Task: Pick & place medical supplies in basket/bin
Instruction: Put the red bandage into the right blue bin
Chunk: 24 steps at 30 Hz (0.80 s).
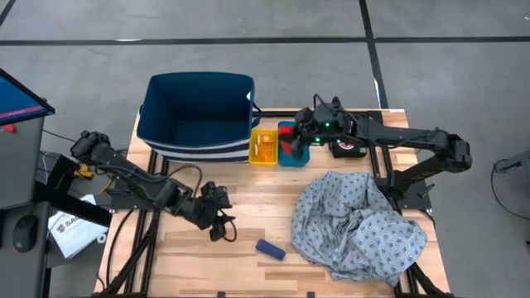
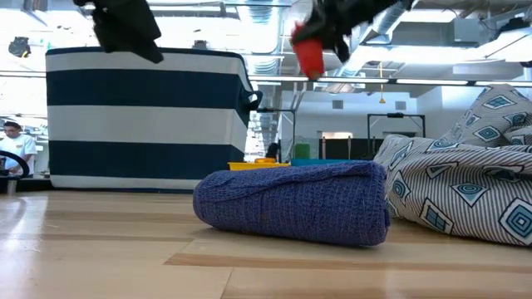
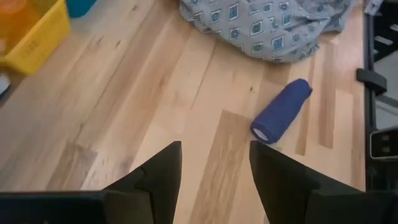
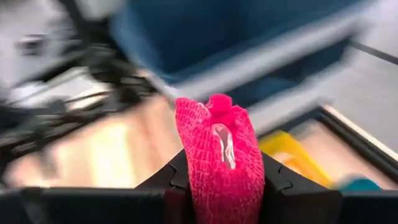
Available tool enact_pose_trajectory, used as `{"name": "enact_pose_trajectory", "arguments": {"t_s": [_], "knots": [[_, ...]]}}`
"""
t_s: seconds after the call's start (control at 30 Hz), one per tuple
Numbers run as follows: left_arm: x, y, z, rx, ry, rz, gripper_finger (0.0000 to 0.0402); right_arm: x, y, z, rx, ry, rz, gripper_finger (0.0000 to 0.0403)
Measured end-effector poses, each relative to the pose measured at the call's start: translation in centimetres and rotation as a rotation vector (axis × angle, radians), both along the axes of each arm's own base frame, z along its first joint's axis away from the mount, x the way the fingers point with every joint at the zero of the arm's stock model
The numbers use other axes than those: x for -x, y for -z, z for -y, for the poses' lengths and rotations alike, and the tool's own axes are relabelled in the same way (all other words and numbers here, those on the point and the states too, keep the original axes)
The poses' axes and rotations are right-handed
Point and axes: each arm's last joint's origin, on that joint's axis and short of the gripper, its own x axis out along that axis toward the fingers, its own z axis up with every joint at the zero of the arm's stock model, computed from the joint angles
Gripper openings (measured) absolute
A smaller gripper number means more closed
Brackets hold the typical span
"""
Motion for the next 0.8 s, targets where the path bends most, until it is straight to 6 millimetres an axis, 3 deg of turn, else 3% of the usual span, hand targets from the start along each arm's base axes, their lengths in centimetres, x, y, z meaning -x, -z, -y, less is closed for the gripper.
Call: {"name": "enact_pose_trajectory", "arguments": {"t_s": [0.27, 0.53, 0.63, 0.8], "knots": [[0.6, 0.0, 0.7, 0.002, -0.081, 0.027, 0.0176, 1.6, 5.4, 2.7, -0.065, 0.268, -0.02, 0.0088], [0.6, 0.0, 0.7, 0.009, -0.09, 0.026, 0.0172, 4.1, 10.9, 4.3, -0.27, 0.483, 0.234, 0.0088], [0.6, 0.0, 0.6, 0.008, -0.095, 0.029, 0.0173, 4.8, 12.0, 4.4, -0.253, 0.517, 0.267, 0.0088], [0.6, 0.0, 0.6, 0.006, -0.099, 0.032, 0.0171, 5.1, 12.3, 4.7, -0.083, 0.586, 0.209, 0.0084]]}}
